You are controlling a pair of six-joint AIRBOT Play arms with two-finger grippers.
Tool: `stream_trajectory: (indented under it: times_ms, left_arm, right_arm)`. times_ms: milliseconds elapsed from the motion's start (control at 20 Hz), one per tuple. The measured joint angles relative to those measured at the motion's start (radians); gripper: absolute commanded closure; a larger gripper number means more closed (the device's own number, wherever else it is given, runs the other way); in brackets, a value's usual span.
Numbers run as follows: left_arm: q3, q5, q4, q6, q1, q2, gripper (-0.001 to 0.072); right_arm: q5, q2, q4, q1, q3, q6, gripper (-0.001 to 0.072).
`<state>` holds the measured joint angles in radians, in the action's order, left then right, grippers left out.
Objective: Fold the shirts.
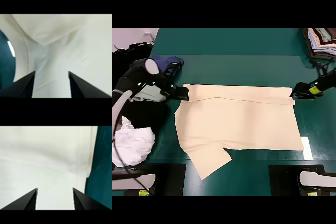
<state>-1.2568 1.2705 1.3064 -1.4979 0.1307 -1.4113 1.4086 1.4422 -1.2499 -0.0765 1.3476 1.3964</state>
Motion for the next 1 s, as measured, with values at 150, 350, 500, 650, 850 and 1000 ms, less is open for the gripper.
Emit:
stream_trajectory:
  times_ms: [150, 350, 500, 650, 850, 1000]
  left_arm:
    - [0.187, 0.038, -0.006, -0.042, 0.0, 0.18, 0.021]
    - [0.51, 0.061, -0.076, -0.124, 0.0, 0.459, 0.021]
    - [0.706, 0.062, -0.162, -0.169, 0.0, 0.615, 0.021]
    - [0.826, 0.051, -0.233, -0.188, 0.0, 0.69, 0.021]
    - [0.918, -0.023, -0.304, -0.195, 0.0, 0.722, 0.021]
    - [0.972, -0.092, -0.366, -0.186, 0.0, 0.729, 0.0211]
  right_arm:
    - [0.022, -0.095, 0.0, -0.026, -0.006, 0.0, 0.0207]
    - [0.026, -0.192, 0.0, -0.043, -0.008, 0.0, 0.0207]
    - [0.021, -0.224, 0.001, -0.042, -0.008, 0.001, 0.0207]
    - [0.018, -0.235, 0.006, -0.032, -0.008, 0.001, 0.0207]
    - [0.017, -0.241, 0.019, -0.025, -0.008, 0.002, 0.0207]
    - [0.016, -0.242, 0.024, -0.023, -0.008, 0.001, 0.0207]
